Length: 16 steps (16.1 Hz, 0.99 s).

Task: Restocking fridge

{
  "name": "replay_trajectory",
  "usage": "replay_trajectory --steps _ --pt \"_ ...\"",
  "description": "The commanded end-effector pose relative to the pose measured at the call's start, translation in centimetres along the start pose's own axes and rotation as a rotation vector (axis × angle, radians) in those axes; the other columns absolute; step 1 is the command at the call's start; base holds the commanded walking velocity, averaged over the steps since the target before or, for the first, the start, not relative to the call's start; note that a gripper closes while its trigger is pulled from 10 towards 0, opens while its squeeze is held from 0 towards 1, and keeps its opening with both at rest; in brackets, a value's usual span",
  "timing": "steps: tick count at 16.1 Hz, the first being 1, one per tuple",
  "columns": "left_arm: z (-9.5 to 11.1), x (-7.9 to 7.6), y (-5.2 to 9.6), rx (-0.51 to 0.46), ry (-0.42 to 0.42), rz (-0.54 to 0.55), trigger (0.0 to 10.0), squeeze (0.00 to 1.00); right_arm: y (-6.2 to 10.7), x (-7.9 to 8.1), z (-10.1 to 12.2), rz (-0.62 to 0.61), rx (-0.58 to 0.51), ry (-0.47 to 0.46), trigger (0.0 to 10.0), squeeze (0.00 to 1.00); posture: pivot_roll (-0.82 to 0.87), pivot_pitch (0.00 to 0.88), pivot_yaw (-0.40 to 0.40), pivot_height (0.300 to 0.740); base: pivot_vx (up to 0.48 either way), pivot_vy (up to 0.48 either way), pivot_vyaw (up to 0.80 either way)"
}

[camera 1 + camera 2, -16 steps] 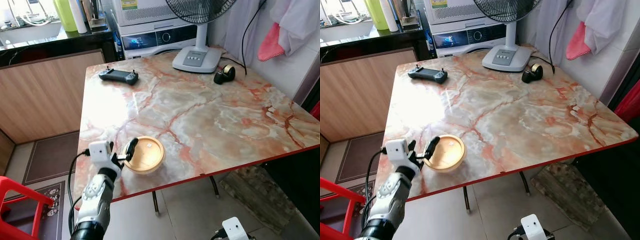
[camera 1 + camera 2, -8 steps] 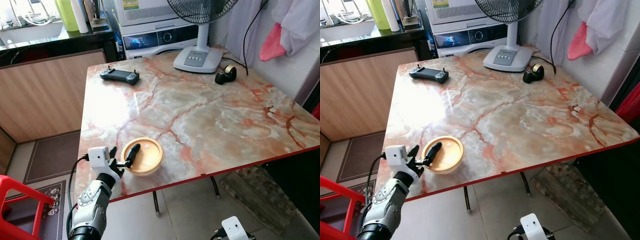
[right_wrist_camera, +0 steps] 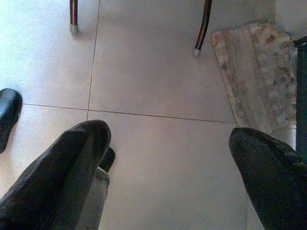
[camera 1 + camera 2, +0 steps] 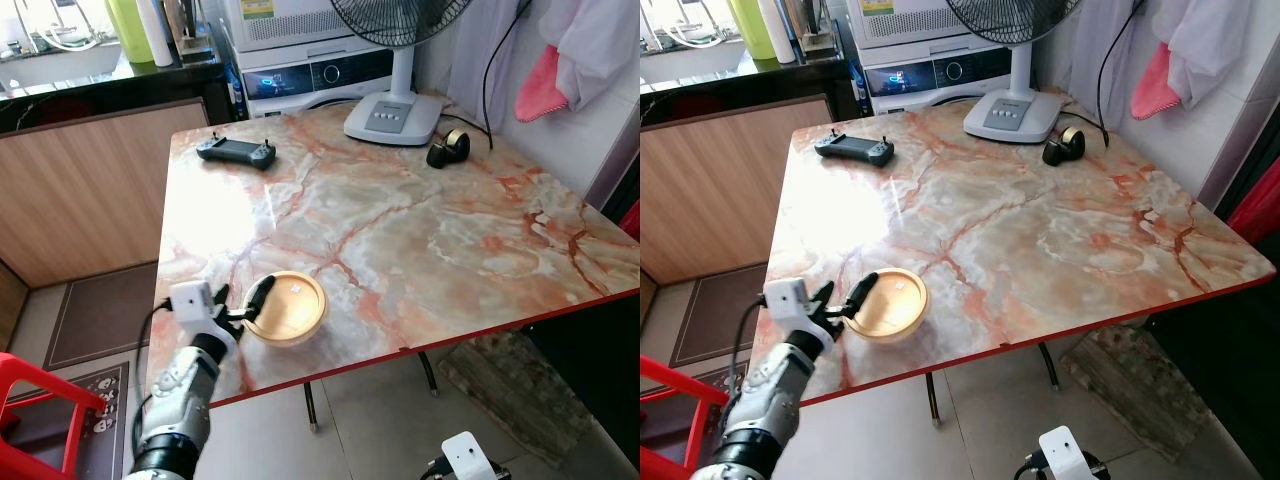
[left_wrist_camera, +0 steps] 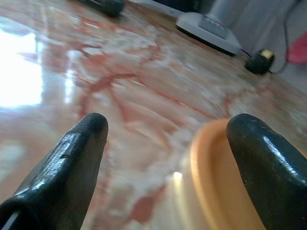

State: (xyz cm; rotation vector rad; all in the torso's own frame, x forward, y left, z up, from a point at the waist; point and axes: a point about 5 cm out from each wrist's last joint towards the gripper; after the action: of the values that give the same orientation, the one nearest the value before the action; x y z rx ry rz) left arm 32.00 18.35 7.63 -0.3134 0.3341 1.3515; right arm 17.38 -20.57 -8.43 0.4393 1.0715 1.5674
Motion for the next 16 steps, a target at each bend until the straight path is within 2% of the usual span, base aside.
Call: replay_trajectory --steps 1,5,6,8,9,10,11,13,16 --pt "0.2 0.9 0.0 -0.007 0.023 0.053 10.0 0.0 0.0 0.1 0.1 0.007 -0.006 0.006 10.0 0.0 0.0 0.0 0.041 0.74 0.0 0.0 0.0" --pt "1.4 1.2 -0.3 -0.056 0.035 0.061 10.0 0.0 0.0 0.1 0.1 0.012 -0.007 0.015 10.0 0.0 0.0 0.0 0.04 0.74 0.0 0.0 0.0" --pt "2.0 0.0 -0.7 -0.069 0.014 -0.041 10.0 0.0 0.0 0.1 0.2 0.01 -0.009 0.015 10.0 0.0 0.0 0.0 0.039 0.74 0.0 0.0 0.0" --pt "2.2 -0.5 -0.8 -0.069 0.004 -0.081 10.0 0.0 0.0 0.1 0.2 0.009 -0.009 0.016 10.0 0.0 0.0 0.0 0.038 0.74 0.0 0.0 0.0" --pt "2.6 -2.9 -1.1 -0.074 -0.029 -0.21 10.0 0.0 0.0 0.1 0.2 0.011 -0.007 0.026 10.0 0.0 0.0 0.0 0.038 0.74 0.0 0.0 0.0" --pt "2.7 -3.3 -1.2 -0.075 -0.03 -0.228 10.0 0.0 0.0 0.1 0.2 0.011 -0.007 0.026 10.0 0.0 0.0 0.0 0.038 0.74 0.0 0.0 0.0" --pt "2.6 -4.3 -1.2 -0.063 -0.025 -0.279 10.0 0.0 0.0 0.1 0.2 0.012 -0.007 0.024 10.0 0.0 0.0 0.0 0.039 0.74 0.0 0.0 0.0" --pt "2.4 -4.6 -1.0 -0.062 0.005 -0.289 10.0 0.0 0.0 0.2 0.1 0.012 -0.007 0.021 10.0 0.0 0.0 0.0 0.045 0.74 0.0 0.0 0.0" --pt "2.9 -3.7 -0.3 -0.085 0.003 -0.218 10.0 0.0 0.0 0.3 0.0 0.011 -0.005 0.019 10.0 0.0 -0.01 0.0 0.055 0.74 0.0 0.0 0.0"
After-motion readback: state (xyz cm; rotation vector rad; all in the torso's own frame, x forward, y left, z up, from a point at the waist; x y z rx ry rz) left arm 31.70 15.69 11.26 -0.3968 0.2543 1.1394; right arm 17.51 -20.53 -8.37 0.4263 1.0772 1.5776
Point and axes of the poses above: a point about 5 cm out from each wrist's last joint towards the gripper, its own y axis pointing back from the gripper into the wrist, its own z axis along the axis of the wrist's last joint, x = y × z, and after that the axes turned 2 degrees about y, right-handed
